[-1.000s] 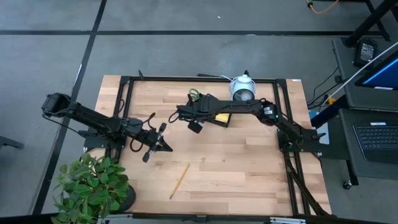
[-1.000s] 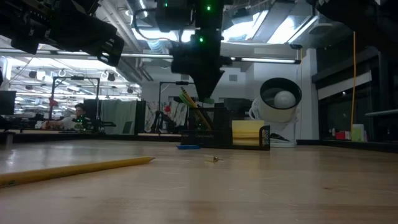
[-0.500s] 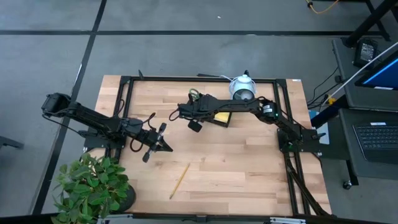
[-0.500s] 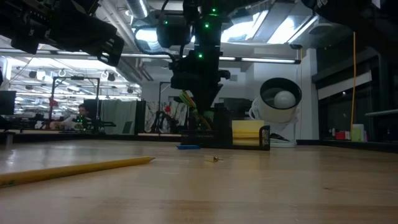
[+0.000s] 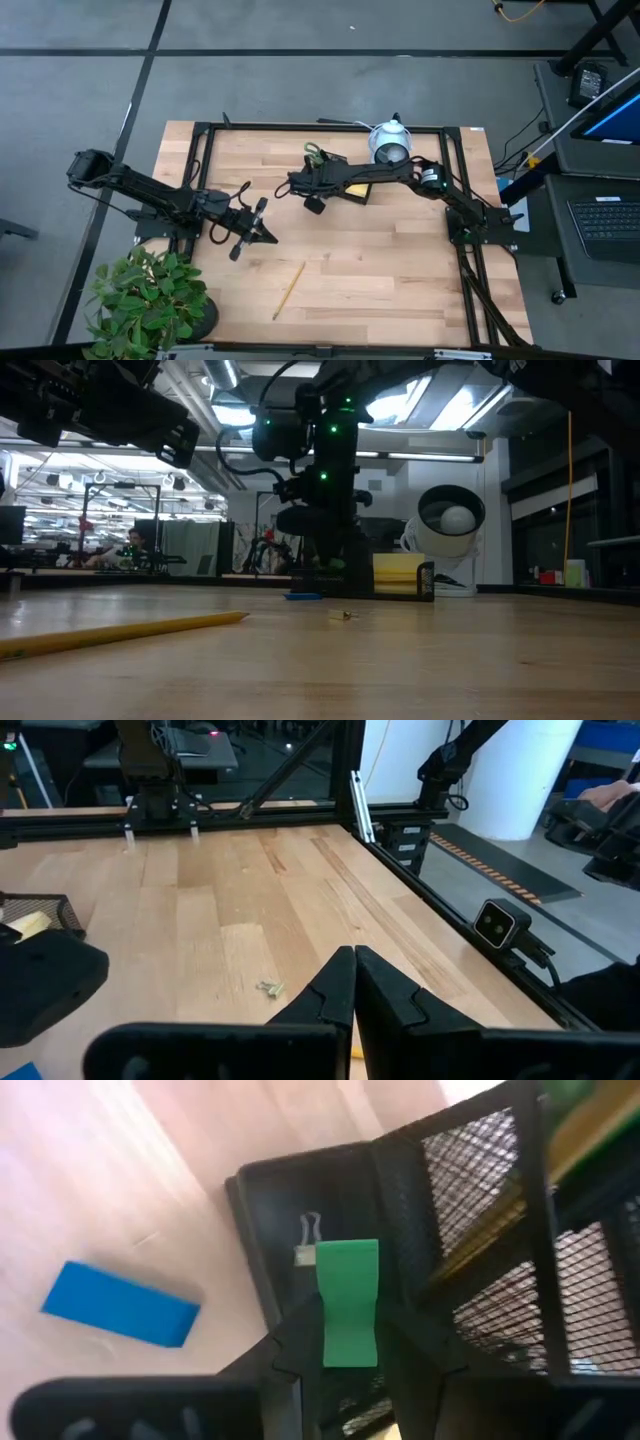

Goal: Pick and place office supplies into organizer
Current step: Put the green eraser into the black desk organizer

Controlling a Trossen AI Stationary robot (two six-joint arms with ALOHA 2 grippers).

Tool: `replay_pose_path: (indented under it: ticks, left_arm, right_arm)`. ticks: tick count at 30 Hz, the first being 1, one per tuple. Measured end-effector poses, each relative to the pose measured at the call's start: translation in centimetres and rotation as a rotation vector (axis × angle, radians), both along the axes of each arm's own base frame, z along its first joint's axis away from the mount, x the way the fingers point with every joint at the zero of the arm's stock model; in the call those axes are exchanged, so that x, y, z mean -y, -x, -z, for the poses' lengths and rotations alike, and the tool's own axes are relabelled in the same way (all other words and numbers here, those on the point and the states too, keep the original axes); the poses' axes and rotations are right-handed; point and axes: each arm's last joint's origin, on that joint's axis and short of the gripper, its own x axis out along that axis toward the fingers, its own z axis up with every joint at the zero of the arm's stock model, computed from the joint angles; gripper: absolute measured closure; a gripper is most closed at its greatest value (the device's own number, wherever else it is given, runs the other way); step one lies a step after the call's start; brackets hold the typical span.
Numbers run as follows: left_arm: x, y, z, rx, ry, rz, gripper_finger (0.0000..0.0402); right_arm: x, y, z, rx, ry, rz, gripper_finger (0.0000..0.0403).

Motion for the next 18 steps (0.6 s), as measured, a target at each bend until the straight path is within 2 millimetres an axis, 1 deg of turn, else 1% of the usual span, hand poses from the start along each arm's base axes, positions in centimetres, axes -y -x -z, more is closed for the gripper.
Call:
replay_pose_path:
  ticks: [9, 18]
  left_arm:
    - [0.0, 0.0, 0.0, 0.0, 0.0, 0.0, 0.0397]
    - [0.0, 0.0, 0.0, 0.0, 0.0, 0.0, 0.0398]
  right_arm:
    - [0.04, -0.01, -0.03, 0.001, 0.015, 0.002, 0.0312]
    - [-0.01, 0.03, 0.0, 0.008, -0.006, 0.022, 0.0312]
